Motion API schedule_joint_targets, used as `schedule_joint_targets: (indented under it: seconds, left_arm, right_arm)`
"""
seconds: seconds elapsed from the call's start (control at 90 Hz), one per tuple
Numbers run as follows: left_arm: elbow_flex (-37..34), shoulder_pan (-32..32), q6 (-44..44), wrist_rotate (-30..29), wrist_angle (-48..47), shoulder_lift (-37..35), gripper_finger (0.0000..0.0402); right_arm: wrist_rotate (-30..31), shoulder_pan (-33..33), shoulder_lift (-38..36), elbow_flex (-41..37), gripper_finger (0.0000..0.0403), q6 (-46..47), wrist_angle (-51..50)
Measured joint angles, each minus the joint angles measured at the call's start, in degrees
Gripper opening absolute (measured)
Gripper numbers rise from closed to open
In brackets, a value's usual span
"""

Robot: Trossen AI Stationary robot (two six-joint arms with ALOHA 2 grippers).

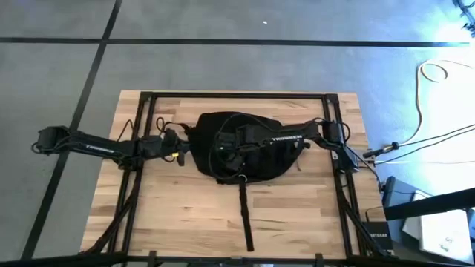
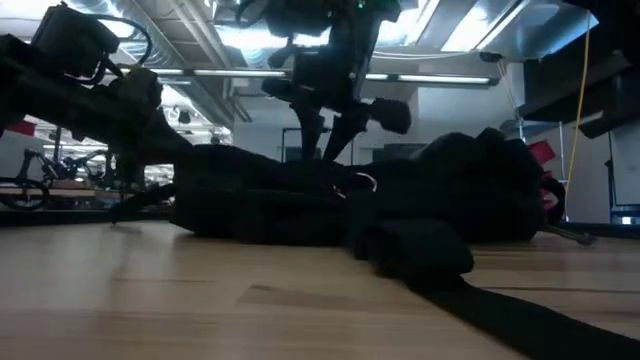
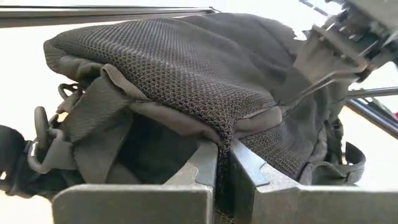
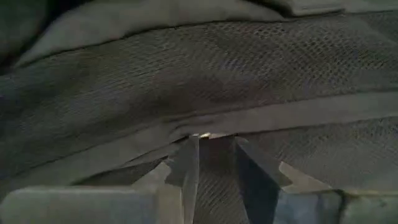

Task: Unpack backpack
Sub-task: Close the black bag

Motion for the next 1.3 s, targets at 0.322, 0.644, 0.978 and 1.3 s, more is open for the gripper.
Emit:
schedule_joint_targets:
  seconds: [0.322,0.644,0.978,1.3]
  left_arm:
    - [0.3,0.0,0.2,0.8,17.5,14.4,0.0]
    - [7.0,-1.7,0.7,-0.2,21.5,32.7,0.0]
    - [6.8,-3.1,0.0,-1.7,20.3,34.5,0.0]
    - [6.7,-3.4,-0.1,-1.7,19.2,34.5,0.0]
  right_arm:
    - [-1.2,1.2,0.0,0.8,0.0083,-0.3,-2.8]
    - [4.3,1.0,-0.5,4.2,0.0072,-0.1,-7.5]
    - [1.9,-1.0,-0.5,-0.5,0.0026,4.6,-6.9]
    - [-4.0,0.0,-0.5,-2.5,0.0002,-0.3,-2.0]
